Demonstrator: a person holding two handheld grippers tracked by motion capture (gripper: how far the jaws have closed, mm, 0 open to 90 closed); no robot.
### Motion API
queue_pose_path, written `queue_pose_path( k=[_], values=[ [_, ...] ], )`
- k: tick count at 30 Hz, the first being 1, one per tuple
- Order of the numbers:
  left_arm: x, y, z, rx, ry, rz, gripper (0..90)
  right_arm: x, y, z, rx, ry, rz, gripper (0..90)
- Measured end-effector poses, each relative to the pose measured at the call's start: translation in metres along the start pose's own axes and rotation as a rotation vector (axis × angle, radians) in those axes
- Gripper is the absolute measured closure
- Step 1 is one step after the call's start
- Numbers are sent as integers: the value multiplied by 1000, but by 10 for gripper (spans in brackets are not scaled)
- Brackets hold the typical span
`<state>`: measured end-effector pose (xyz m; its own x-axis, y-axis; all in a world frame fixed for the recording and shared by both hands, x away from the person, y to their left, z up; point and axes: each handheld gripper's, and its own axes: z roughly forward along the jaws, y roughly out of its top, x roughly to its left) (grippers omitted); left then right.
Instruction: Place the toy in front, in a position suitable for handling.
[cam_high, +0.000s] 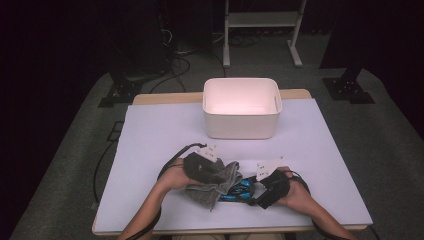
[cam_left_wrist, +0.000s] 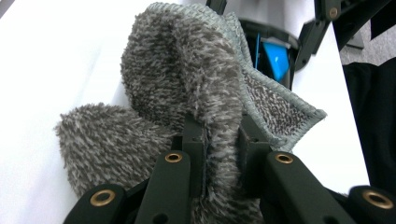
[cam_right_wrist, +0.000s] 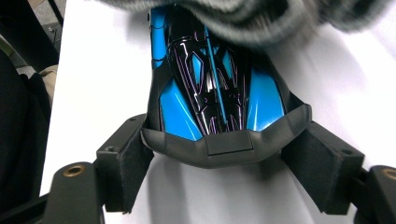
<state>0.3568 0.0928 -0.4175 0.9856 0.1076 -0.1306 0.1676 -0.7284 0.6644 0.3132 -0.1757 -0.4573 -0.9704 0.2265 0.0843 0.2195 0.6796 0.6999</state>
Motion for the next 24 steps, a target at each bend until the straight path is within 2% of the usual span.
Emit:
queue_pose_path(
  k=[5,11,15,19,24],
  values=[
    [-1,-15,-11,-4,13,-14,772,0,0,0,-2,0,1,240],
    [-2,-33,-17,-22,13,-55,772,0,-1,0,-5,0,5,240],
    [-2,-35,-17,-38,3,-64,772,0,-1,0,-6,1,7,240],
    [-6,-27,-12,-42,-15,-42,771,0,-1,0,-9,1,5,240],
    [-13,-19,-9,-15,-17,4,771,0,-1,0,-9,0,3,240]
  ],
)
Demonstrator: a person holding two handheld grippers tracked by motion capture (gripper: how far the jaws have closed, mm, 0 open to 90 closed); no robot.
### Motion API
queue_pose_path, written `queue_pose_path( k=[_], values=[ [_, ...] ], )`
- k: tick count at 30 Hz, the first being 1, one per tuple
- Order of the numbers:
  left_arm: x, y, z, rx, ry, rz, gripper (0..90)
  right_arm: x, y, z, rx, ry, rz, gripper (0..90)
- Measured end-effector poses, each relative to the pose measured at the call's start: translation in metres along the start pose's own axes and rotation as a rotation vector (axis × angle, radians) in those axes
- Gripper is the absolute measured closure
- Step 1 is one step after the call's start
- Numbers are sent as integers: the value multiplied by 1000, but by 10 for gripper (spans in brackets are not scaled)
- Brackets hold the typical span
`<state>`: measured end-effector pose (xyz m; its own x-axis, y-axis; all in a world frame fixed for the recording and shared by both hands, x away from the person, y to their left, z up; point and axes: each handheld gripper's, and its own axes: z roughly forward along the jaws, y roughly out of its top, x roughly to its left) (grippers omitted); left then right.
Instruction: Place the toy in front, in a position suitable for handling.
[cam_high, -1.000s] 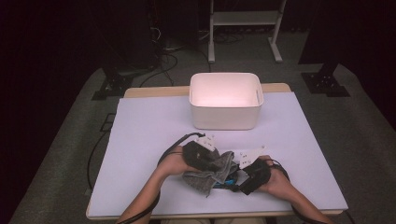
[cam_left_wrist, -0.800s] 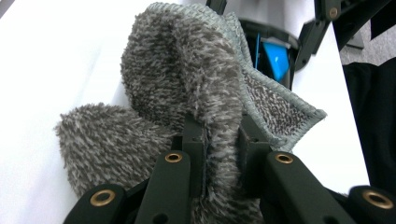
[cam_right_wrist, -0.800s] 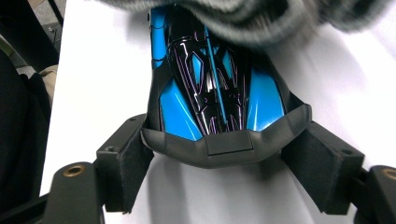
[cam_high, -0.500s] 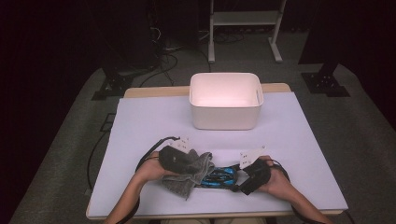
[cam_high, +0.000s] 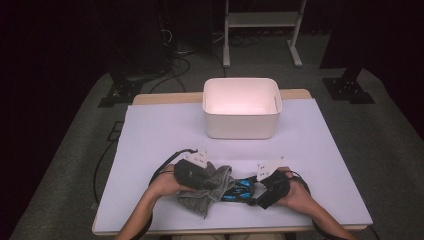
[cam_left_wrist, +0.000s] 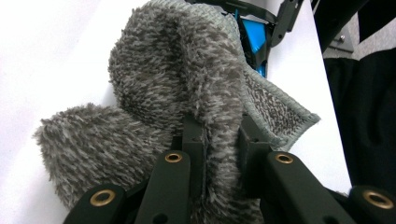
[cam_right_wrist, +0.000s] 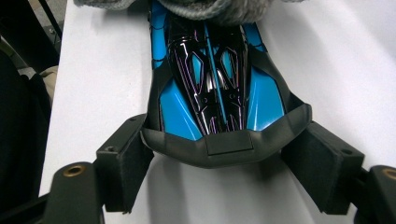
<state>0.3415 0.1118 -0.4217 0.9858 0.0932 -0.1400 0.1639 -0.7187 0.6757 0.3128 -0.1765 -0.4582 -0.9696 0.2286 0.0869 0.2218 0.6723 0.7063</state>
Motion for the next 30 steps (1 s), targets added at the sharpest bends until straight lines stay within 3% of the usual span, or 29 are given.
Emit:
queue_pose_path(
  k=[10,15,20,30],
  values=[
    [-9,-21,-11,16,12,-29,770,0,0,0,4,-3,0,241],
    [-8,-20,-11,-15,-1,-44,771,1,0,0,4,-4,2,240],
    [-4,-1,-1,-22,-27,-22,772,0,0,0,5,-3,-7,240],
    [-11,61,42,30,-99,106,771,0,1,1,7,-8,-20,241]
  ],
)
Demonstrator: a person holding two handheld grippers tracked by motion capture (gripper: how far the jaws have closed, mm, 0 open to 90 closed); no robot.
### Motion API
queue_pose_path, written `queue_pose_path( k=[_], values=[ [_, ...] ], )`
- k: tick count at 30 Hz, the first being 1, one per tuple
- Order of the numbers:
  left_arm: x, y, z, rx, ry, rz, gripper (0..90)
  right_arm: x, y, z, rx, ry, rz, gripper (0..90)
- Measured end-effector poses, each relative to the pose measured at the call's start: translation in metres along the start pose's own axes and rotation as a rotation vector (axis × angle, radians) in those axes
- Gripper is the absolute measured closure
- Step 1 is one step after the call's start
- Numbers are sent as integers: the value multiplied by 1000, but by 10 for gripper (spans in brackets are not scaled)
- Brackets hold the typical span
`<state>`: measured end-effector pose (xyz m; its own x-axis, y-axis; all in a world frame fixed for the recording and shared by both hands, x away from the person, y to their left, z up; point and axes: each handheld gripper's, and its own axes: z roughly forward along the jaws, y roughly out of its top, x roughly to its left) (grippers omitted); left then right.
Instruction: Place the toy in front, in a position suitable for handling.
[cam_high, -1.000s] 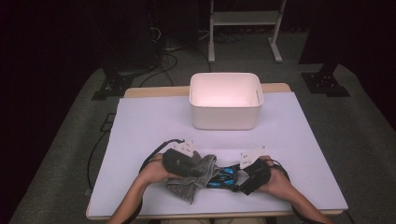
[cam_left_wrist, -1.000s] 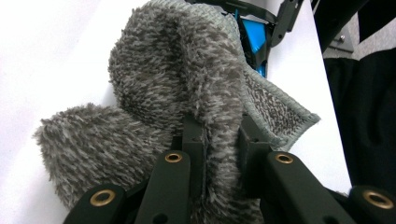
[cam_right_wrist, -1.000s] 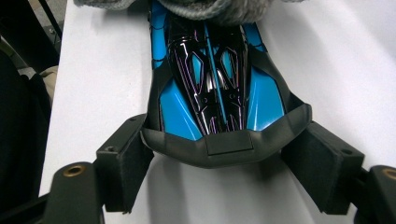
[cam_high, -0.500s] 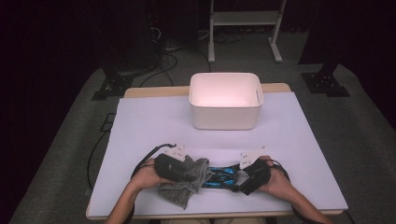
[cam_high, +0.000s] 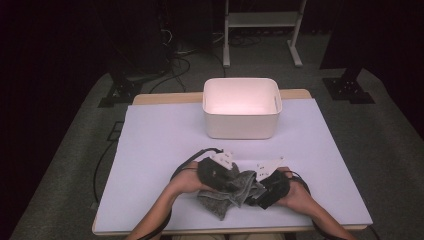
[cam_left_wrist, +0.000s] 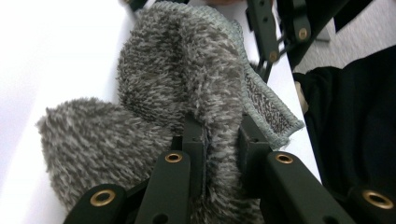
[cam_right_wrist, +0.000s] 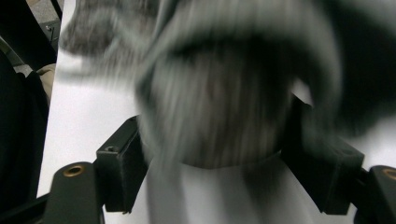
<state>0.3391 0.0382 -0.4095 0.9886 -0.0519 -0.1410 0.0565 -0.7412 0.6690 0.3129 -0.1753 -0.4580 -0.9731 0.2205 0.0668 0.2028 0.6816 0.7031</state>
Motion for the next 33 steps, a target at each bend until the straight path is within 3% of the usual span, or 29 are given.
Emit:
queue_pose_path(
  k=[7,13,17,25,33],
  values=[
    [4,25,23,23,-32,40,771,0,0,0,1,0,2,241],
    [6,20,20,14,-40,24,771,1,0,0,2,-3,2,241],
    [6,8,8,15,-10,10,768,1,0,0,2,-5,-1,242],
    [5,-25,-24,5,43,-64,768,1,-1,0,2,-5,-1,242],
    [3,-62,-44,0,88,-135,768,1,-1,0,-3,-4,4,242]
  ],
)
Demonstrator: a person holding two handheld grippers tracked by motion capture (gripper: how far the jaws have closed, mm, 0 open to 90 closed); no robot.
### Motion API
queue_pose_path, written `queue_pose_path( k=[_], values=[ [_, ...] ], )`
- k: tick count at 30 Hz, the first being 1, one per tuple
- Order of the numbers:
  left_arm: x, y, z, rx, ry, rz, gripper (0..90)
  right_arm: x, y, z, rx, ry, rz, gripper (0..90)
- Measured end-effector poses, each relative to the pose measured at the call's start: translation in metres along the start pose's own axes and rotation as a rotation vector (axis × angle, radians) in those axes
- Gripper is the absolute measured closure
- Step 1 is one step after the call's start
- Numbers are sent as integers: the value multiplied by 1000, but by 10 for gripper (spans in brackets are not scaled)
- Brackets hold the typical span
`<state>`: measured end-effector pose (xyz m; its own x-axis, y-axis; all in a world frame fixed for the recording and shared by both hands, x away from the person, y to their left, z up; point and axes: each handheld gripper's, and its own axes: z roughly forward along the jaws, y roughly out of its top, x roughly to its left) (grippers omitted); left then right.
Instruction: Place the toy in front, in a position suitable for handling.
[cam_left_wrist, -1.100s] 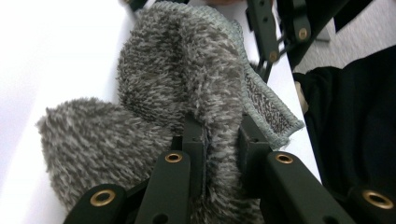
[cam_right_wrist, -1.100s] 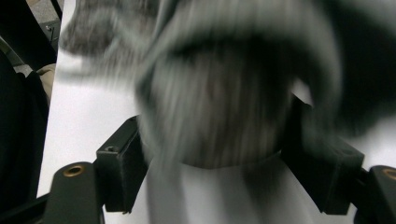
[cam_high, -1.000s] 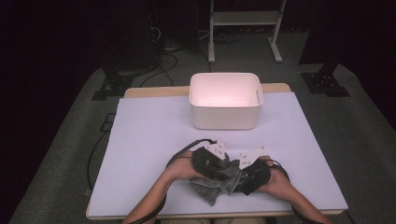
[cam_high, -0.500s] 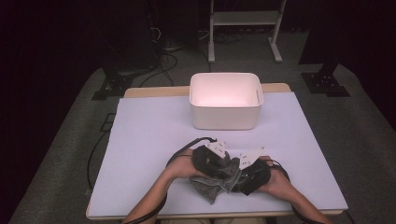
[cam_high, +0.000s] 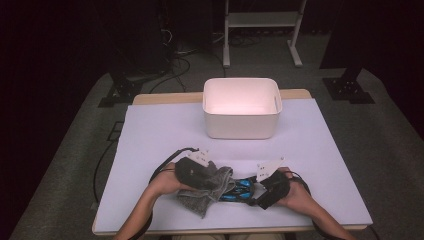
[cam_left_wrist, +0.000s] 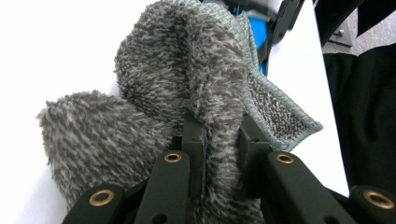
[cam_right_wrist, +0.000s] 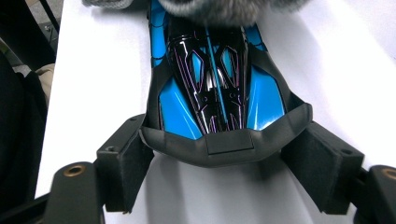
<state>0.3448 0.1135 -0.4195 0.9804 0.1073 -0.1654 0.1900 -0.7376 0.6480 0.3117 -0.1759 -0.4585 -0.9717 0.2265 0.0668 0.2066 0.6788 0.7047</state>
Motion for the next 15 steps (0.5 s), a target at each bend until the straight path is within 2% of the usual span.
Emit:
queue_pose_path(
  k=[7,10,12,15],
  values=[
    [1,-14,-6,0,9,-31,768,0,0,0,-5,1,2,242],
    [5,-16,-8,-8,27,-52,768,0,-1,0,-6,2,2,242],
    [8,-13,-8,-19,29,-55,768,0,-1,0,-5,2,1,242],
    [10,0,-4,-23,22,-35,768,0,0,0,-2,2,0,242]
  ],
)
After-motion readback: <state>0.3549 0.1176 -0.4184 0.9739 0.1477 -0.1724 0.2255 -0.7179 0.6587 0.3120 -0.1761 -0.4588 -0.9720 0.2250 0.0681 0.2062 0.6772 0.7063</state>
